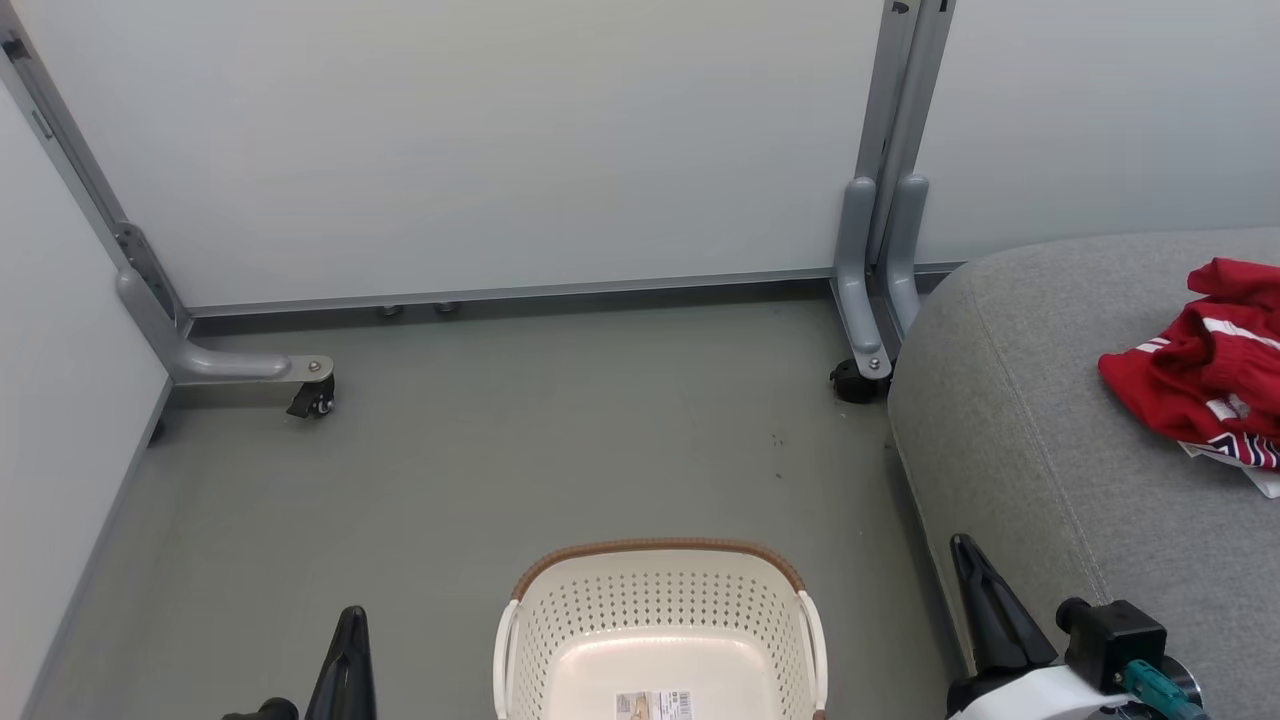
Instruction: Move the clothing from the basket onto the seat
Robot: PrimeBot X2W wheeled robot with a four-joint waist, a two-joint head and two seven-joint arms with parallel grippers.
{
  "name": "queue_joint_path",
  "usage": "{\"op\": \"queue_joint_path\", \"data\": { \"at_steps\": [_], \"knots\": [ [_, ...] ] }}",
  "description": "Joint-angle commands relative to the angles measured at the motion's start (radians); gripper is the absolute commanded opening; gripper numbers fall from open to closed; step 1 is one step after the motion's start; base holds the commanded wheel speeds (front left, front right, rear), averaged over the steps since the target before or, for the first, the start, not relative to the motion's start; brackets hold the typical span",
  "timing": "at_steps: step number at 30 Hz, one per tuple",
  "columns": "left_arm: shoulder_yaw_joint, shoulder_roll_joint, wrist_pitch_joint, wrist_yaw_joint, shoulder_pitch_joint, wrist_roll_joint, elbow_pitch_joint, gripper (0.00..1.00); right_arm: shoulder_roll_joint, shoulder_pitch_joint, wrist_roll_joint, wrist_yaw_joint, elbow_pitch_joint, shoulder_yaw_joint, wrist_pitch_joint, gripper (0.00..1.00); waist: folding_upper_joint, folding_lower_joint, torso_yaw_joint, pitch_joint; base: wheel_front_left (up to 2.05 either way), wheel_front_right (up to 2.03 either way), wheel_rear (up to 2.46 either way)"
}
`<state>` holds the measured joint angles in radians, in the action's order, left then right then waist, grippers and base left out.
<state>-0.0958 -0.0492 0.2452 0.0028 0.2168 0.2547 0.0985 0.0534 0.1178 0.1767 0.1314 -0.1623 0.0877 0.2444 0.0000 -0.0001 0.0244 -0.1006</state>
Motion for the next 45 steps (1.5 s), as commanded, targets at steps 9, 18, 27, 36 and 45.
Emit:
{"op": "queue_joint_path", "data": {
  "at_steps": [9,18,27,36,45],
  "knots": [
    [0.022,-0.012,-0.041,-0.021,-0.061,0.199,0.008,0.0,0.013,-0.051,0.211,0.0,0.0,-0.019,-0.04,0.0,0.0,0.0001,-0.002,0.008,0.0,0.0,0.0],
    [0.038,-0.018,-0.075,-0.036,-0.097,0.355,0.029,0.0,0.018,-0.075,0.376,0.0,-0.01,-0.034,-0.074,0.0,0.0,0.0001,-0.004,0.016,0.0,0.0,0.0],
    [0.053,-0.022,-0.106,-0.049,-0.13,0.494,0.044,0.0,0.021,-0.096,0.522,0.0,-0.019,-0.049,-0.105,0.0,0.0,0.0001,-0.006,0.023,0.0,0.0,0.0],
    [0.069,-0.024,-0.136,-0.061,-0.157,0.62,0.056,0.0,0.022,-0.116,0.655,0.0,-0.027,-0.064,-0.136,0.0,0.0,0.0001,-0.007,0.031,0.0,0.0,0.0],
    [0.084,-0.025,-0.164,-0.072,-0.182,0.731,0.069,0.0,0.023,-0.132,0.771,0.0,-0.034,-0.078,-0.164,0.0,0.0,0.0001,-0.009,0.039,0.0,0.0,0.0]
  ]
}}
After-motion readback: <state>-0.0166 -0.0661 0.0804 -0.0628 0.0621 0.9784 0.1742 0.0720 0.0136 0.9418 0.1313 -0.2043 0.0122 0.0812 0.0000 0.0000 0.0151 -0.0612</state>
